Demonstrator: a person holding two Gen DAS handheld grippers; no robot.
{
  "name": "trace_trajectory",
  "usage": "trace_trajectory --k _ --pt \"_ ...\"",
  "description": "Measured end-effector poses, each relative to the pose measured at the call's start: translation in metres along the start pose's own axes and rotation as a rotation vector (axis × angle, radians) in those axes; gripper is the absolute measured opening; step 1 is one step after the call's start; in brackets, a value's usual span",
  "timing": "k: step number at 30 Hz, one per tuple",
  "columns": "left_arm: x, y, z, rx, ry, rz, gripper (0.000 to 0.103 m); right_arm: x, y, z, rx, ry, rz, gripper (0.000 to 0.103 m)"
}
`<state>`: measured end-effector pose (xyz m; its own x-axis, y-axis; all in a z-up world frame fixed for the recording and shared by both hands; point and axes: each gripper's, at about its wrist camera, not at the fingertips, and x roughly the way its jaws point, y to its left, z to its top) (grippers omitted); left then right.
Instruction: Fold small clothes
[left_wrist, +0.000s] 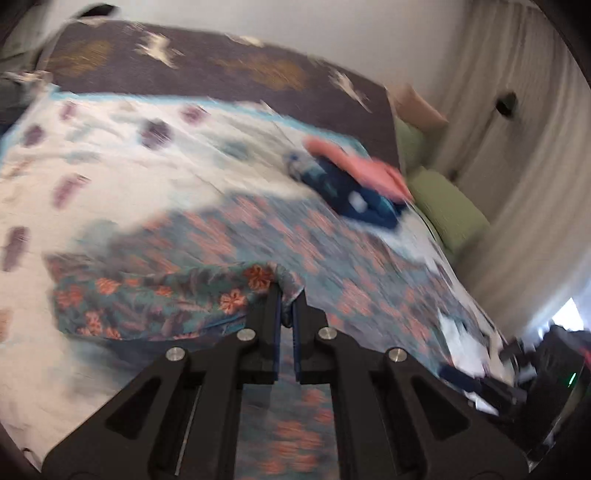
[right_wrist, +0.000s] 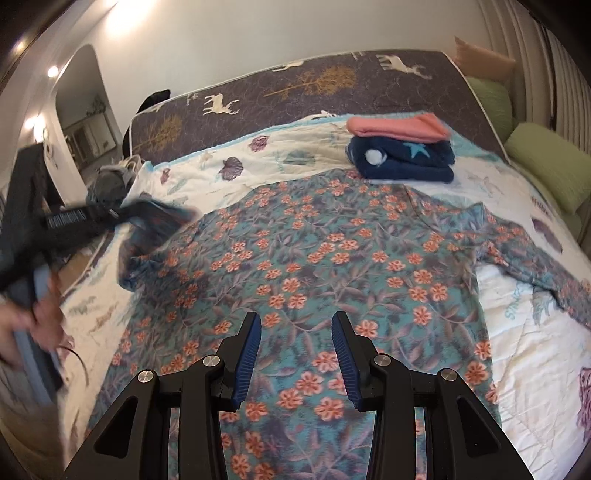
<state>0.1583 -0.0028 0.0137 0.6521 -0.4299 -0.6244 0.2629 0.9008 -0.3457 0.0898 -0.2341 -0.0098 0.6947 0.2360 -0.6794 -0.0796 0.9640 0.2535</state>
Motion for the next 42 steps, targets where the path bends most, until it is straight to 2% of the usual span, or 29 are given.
trace_trajectory --k 3,6,11,16,22,25,26,27,28,30,33,35,38,42 --pt "0.036 -0.012 -0.027 -0.009 0.108 -0.006 0.006 0.001 -0.013 0.005 0.052 0.036 0.066 0.042" --pt "0.049 -0.005 -0.043 -0.039 0.159 0.012 0.006 0.011 -0.022 0.008 0.095 0.102 0.158 0.044" --pt "0.027 0.009 -0.056 -0.117 0.14 0.007 0.006 0.037 -0.01 0.018 0.062 0.17 0.266 0.044" --pt "0.009 0.019 -0.059 -0.123 0.119 0.028 0.006 0.089 0.012 0.028 0.134 0.327 0.487 0.044" --pt "0.007 0.024 -0.068 -0.128 0.132 0.026 0.006 0.149 0.031 0.032 0.254 0.478 0.593 0.045" --pt "0.012 0.023 -0.071 -0.129 0.145 0.016 0.006 0.177 0.033 0.031 0.351 0.523 0.603 0.046" --pt "0.014 0.022 -0.072 -0.128 0.149 0.016 0.006 0.184 0.036 0.032 0.361 0.528 0.606 0.045" --pt "0.014 0.021 -0.071 -0.127 0.15 0.015 0.006 0.185 0.039 0.034 0.358 0.531 0.605 0.025" --pt "0.015 0.02 -0.07 -0.125 0.15 0.013 0.006 0.187 0.043 0.037 0.341 0.522 0.59 0.007" --pt "0.015 0.013 -0.062 -0.099 0.141 0.009 0.006 0.181 0.048 0.048 0.294 0.456 0.524 0.007" --pt "0.015 -0.004 -0.047 -0.057 0.121 -0.014 0.005 0.15 0.049 0.078 0.215 0.281 0.46 0.007" --pt "0.019 -0.019 -0.035 -0.03 0.11 -0.044 0.005 0.13 0.044 0.1 0.167 0.196 0.423 0.007" --pt "0.03 -0.05 -0.018 0.023 0.093 -0.081 0.005 0.107 0.024 0.128 0.14 0.105 0.373 0.007" --pt "0.058 -0.089 -0.011 0.065 0.134 -0.162 0.005 0.088 -0.016 0.148 0.127 0.033 0.252 0.007"
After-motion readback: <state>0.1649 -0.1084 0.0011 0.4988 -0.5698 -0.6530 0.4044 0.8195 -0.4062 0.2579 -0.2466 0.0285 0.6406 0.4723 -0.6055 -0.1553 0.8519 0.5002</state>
